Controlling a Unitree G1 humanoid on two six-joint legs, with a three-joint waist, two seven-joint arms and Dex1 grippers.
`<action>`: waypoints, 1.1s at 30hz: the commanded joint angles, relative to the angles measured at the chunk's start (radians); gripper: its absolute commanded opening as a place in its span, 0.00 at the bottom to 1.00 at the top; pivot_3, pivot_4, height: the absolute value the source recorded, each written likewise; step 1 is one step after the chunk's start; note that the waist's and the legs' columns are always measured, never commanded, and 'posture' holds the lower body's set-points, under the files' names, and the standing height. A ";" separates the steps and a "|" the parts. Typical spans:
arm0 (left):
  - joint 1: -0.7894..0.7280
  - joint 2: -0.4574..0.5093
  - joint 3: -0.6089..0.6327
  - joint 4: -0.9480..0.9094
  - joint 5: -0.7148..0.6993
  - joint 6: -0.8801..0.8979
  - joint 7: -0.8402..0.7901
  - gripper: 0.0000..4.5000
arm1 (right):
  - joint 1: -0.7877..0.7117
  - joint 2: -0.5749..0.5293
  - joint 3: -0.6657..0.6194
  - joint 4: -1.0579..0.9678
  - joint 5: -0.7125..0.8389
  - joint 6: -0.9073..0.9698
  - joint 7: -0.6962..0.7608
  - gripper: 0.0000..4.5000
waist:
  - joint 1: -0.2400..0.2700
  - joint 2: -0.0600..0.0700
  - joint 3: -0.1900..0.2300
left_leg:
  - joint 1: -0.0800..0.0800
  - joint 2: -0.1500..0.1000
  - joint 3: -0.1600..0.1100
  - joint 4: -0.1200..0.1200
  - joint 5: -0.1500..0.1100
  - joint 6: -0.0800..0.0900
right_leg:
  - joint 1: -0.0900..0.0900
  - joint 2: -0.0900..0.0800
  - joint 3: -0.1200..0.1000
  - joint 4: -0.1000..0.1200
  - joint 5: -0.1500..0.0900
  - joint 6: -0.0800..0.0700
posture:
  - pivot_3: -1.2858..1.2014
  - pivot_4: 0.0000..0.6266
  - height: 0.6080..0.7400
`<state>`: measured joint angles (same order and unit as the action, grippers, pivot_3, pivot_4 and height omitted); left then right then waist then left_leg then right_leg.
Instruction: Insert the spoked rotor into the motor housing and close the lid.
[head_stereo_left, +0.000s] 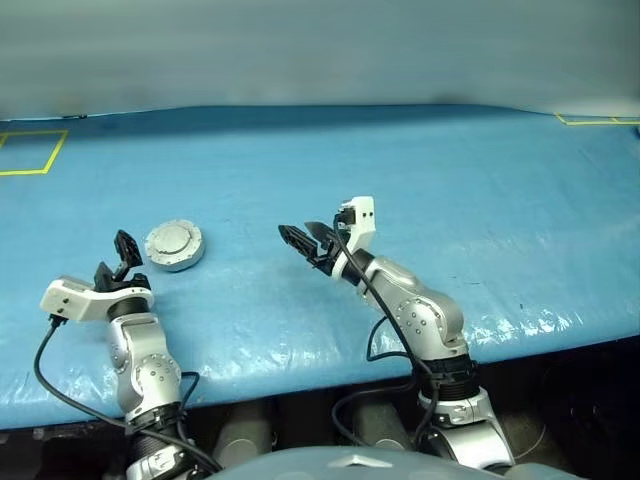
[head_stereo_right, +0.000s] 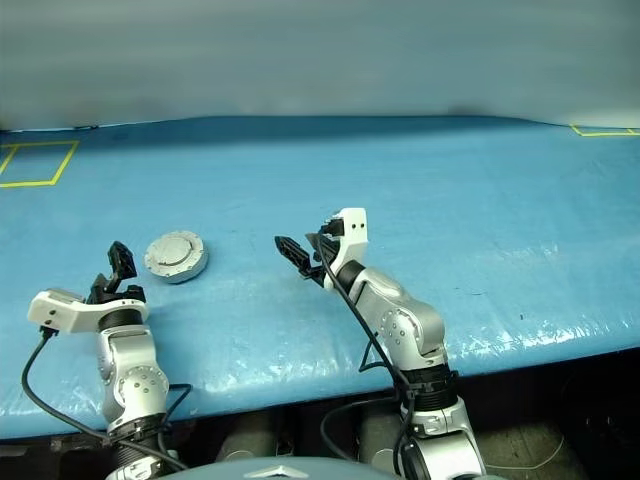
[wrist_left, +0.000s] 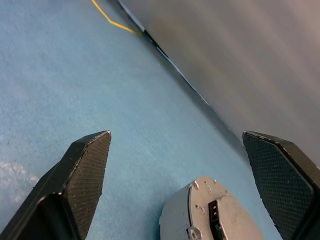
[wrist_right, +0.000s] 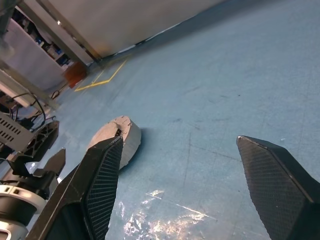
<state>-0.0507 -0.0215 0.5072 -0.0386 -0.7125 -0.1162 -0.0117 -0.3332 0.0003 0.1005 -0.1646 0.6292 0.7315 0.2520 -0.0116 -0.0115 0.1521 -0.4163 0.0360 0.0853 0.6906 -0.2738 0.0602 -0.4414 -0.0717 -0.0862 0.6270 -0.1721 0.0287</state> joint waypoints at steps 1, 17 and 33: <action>0.013 0.034 0.000 -0.060 0.015 -0.016 -0.040 1.00 | -0.013 0.001 0.000 -0.024 -0.003 0.001 0.017 0.85 | 0.000 0.000 0.000 | 0.000 0.000 0.000 0.000 0.000 0.000 | 0.000 0.000 0.000 0.000 0.000 0.000 | 0.52 0.24 1.00; 0.034 0.067 -0.013 -0.087 0.034 -0.040 -0.098 1.00 | -0.015 0.008 0.000 -0.019 -0.022 -0.020 0.044 0.85 | 0.000 0.000 0.000 | 0.000 0.000 0.000 0.000 0.000 0.000 | 0.000 0.000 0.000 0.000 0.000 0.000 | 0.52 0.24 1.00; 0.071 0.153 -0.147 -0.197 0.062 0.009 -0.303 1.00 | -0.018 -0.024 0.045 0.014 -0.206 -0.163 0.053 0.85 | -0.001 0.000 0.000 | 0.000 0.000 0.001 0.000 0.000 0.000 | 0.000 0.000 0.000 0.000 -0.001 -0.002 | 0.52 0.24 1.00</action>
<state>0.0164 0.1160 0.3685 -0.1804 -0.6694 -0.1102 -0.2956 -0.3363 -0.0233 0.1455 -0.1485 0.4560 0.6111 0.3148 -0.0126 -0.0112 0.1523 -0.4159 0.0361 0.0859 0.6906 -0.2736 0.0598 -0.4415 -0.0716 -0.0859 0.6270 -0.1737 0.0268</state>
